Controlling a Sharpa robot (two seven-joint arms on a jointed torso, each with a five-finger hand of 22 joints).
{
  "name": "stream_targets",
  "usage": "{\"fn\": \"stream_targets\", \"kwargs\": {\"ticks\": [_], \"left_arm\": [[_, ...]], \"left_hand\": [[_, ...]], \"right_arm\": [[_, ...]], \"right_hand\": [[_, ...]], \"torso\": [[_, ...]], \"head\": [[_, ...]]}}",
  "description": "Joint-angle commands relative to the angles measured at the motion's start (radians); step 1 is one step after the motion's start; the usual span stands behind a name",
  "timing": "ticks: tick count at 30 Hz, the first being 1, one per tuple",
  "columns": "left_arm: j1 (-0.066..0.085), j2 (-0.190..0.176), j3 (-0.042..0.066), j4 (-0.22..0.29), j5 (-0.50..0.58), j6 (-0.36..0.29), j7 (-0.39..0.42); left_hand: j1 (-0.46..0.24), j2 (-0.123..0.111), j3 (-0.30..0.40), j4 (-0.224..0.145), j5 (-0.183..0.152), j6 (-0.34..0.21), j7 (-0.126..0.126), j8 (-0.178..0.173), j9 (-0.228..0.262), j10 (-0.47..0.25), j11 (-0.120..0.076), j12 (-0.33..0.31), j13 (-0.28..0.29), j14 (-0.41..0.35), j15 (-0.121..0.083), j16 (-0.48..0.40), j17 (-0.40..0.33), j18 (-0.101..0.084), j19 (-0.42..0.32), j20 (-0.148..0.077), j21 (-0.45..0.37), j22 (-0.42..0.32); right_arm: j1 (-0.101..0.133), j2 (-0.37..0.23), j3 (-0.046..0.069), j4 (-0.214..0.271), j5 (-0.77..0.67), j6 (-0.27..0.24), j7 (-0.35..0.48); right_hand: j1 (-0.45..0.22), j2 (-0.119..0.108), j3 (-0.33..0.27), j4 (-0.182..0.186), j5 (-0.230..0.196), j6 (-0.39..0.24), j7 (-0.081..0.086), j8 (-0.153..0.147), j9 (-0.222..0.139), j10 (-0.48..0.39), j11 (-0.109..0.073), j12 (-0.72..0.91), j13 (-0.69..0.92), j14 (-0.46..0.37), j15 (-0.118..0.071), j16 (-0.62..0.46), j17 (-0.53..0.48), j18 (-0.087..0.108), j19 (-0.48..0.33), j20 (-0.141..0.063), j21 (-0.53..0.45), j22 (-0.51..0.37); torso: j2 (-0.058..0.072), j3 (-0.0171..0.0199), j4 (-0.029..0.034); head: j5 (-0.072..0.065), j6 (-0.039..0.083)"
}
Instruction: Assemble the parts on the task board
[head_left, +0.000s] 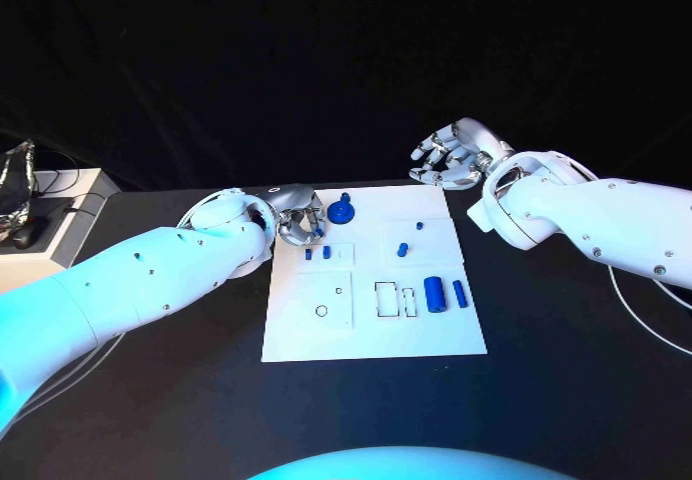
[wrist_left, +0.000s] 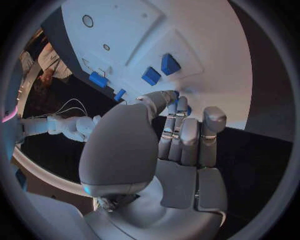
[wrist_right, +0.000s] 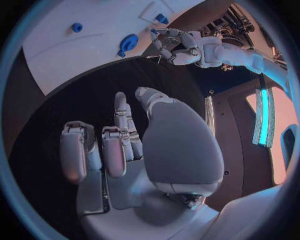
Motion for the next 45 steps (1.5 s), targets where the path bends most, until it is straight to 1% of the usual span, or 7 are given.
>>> {"fn": "stream_targets", "kwargs": {"ticks": [1,13,22,30,34,41,45], "left_arm": [[0.0,0.0,0.0,0.002,-0.002,0.022,-0.006],[0.0,0.005,-0.001,-0.005,-0.008,0.021,-0.01],[0.0,0.012,-0.003,-0.009,-0.005,0.013,-0.006],[0.0,0.014,-0.004,-0.007,-0.001,0.014,-0.003],[0.0,0.014,-0.005,-0.004,0.001,0.017,0.001],[0.0,0.015,-0.007,-0.005,0.0,0.039,-0.008],[0.0,0.016,-0.011,-0.01,-0.001,0.059,-0.018]], "left_hand": [[-0.008,0.002,0.002,-0.006,-0.005,0.008,-0.002,-0.006,0.002,0.011,0.0,-0.006,0.001,0.006,-0.003,0.006,-0.002,-0.008,0.008,-0.001,0.004,0.0],[-0.008,0.003,0.002,-0.007,-0.005,0.008,-0.002,-0.006,0.002,0.012,0.0,-0.007,0.001,0.006,-0.003,0.006,-0.002,-0.008,0.008,-0.001,0.004,0.0],[-0.011,0.003,0.002,-0.006,-0.006,0.009,-0.001,-0.007,0.002,0.013,0.0,-0.009,0.002,0.006,-0.003,0.006,-0.003,-0.008,0.009,-0.002,0.004,0.001],[-0.012,0.003,0.002,-0.006,-0.006,0.009,-0.001,-0.007,0.002,0.014,0.0,-0.01,0.002,0.007,-0.003,0.006,-0.003,-0.009,0.01,-0.002,0.005,0.003],[-0.012,0.004,0.002,-0.006,-0.006,0.01,-0.001,-0.007,0.002,0.015,0.0,-0.011,0.002,0.007,-0.003,0.006,-0.003,-0.009,0.01,-0.002,0.006,0.003],[-0.012,0.005,0.002,-0.006,-0.006,0.011,-0.001,-0.007,0.003,0.017,0.0,-0.012,0.002,0.007,-0.003,0.006,-0.003,-0.009,0.011,-0.002,0.006,0.004],[-0.012,0.005,0.002,-0.007,-0.007,0.011,-0.002,-0.007,0.003,0.018,-0.001,-0.013,0.003,0.007,-0.003,0.006,-0.003,-0.009,0.01,-0.002,0.006,0.003]], "right_arm": [[0.0,0.0,0.0,0.0,-0.009,-0.001,0.012],[0.0,0.0,0.0,0.001,-0.009,-0.001,0.011],[0.0,0.0,0.0,0.002,-0.009,-0.001,0.011],[0.0,0.001,0.0,0.001,-0.009,0.0,0.011],[0.0,0.002,0.0,0.0,-0.009,0.0,0.011],[0.0,0.003,0.0,0.0,-0.009,0.002,0.011],[0.0,0.002,0.0,0.0,-0.009,0.002,0.01]], "right_hand": [[-0.006,-0.003,0.007,0.0,0.001,0.003,0.003,0.003,0.001,-0.002,-0.001,-0.006,-0.001,0.073,0.008,-0.005,0.117,0.021,0.049,0.004,-0.004,0.186],[-0.006,-0.003,0.007,0.0,0.001,0.003,0.003,0.003,0.001,-0.002,-0.001,-0.006,-0.001,0.073,0.008,-0.005,0.117,0.021,0.049,0.004,-0.004,0.186],[-0.006,-0.003,0.007,0.0,0.001,0.003,0.003,0.003,0.001,-0.002,-0.001,-0.006,-0.001,0.073,0.008,-0.005,0.117,0.021,0.049,0.004,-0.004,0.186],[-0.006,-0.003,0.007,0.0,0.001,0.003,0.003,0.003,0.002,0.0,-0.001,-0.011,-0.006,0.073,0.008,-0.006,0.117,0.021,0.049,0.005,-0.004,0.186],[-0.006,-0.004,0.008,-0.001,0.001,0.003,0.003,0.002,0.002,0.001,-0.001,-0.014,-0.009,0.073,0.009,-0.006,0.118,0.021,0.049,0.005,-0.005,0.186],[-0.006,-0.004,0.008,-0.001,0.001,0.003,0.003,0.002,0.002,0.001,-0.001,-0.014,-0.009,0.073,0.009,-0.006,0.118,0.021,0.049,0.005,-0.005,0.186],[-0.006,-0.004,0.008,-0.001,0.001,0.003,0.003,0.002,0.002,0.001,-0.001,-0.014,-0.009,0.073,0.009,-0.006,0.118,0.021,0.049,0.005,-0.005,0.186]], "torso": [[0.001,-0.0001,0.0002],[0.001,0.0001,0.0001],[0.002,0.0007,-0.0018],[0.001,0.0004,0.0006],[0.0,0.0001,0.0006],[0.0,0.0008,-0.0006],[0.001,0.0,-0.0006]], "head": [[0.0,-0.002],[0.0,-0.002],[-0.001,-0.002],[-0.004,-0.007],[-0.003,-0.007],[-0.003,-0.008],[-0.003,-0.008]]}}
